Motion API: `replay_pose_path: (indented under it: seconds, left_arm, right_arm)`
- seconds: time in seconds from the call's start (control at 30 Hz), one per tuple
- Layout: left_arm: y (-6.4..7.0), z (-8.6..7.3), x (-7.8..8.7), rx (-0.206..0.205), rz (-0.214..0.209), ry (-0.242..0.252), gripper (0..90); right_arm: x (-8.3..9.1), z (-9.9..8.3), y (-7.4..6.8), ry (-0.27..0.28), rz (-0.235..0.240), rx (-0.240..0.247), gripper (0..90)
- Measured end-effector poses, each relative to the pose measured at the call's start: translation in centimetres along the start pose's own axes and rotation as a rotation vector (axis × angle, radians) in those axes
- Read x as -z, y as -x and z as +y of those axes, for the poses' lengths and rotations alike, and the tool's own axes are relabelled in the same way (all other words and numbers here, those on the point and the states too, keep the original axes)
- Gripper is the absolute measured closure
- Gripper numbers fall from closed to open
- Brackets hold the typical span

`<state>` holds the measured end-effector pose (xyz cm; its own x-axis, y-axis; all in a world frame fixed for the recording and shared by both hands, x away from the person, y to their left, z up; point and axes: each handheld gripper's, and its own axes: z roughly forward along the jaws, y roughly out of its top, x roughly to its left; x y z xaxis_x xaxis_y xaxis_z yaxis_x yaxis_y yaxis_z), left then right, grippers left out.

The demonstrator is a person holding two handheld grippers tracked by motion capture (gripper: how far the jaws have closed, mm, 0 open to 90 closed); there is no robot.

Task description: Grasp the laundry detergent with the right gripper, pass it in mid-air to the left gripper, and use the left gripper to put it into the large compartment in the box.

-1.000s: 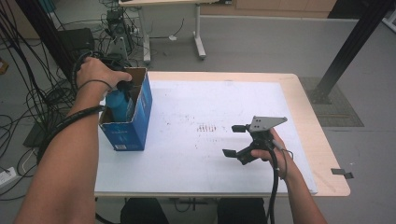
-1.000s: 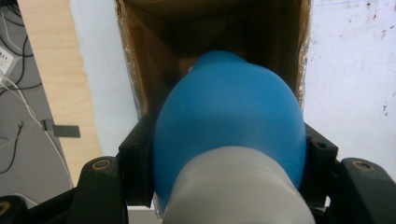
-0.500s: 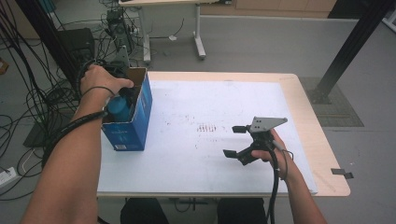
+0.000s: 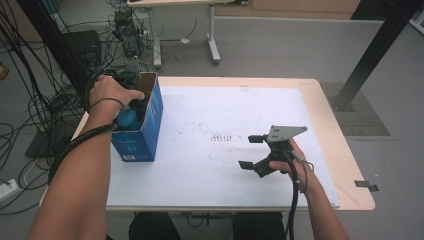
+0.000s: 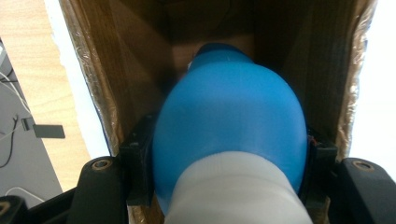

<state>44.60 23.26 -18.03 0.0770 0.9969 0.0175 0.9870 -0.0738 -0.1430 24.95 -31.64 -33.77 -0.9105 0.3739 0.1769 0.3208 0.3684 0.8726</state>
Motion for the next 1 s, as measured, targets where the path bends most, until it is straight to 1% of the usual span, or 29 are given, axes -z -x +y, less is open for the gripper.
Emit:
replay_pose_path:
  seconds: [0.23,0.33,0.5,1.0]
  left_arm:
    - [-0.3,0.0,-0.8,-0.003,-0.01,-0.004,37.6]
    - [-0.1,0.0,-1.1,-0.006,-0.008,-0.003,37.7]
    - [0.2,0.0,-1.1,-0.011,0.0,-0.001,37.6]
    - [0.2,0.3,-1.2,-0.008,-0.003,-0.01,37.6]
  right_arm:
    - [0.1,0.1,0.0,-0.001,0.001,0.001,3.8]
    - [0.1,0.1,0.0,-0.001,0.0,0.0,3.8]
    - [0.0,0.1,0.0,0.0,0.001,0.0,3.8]
    - [0.1,0.0,0.0,0.002,-0.001,-0.002,3.8]
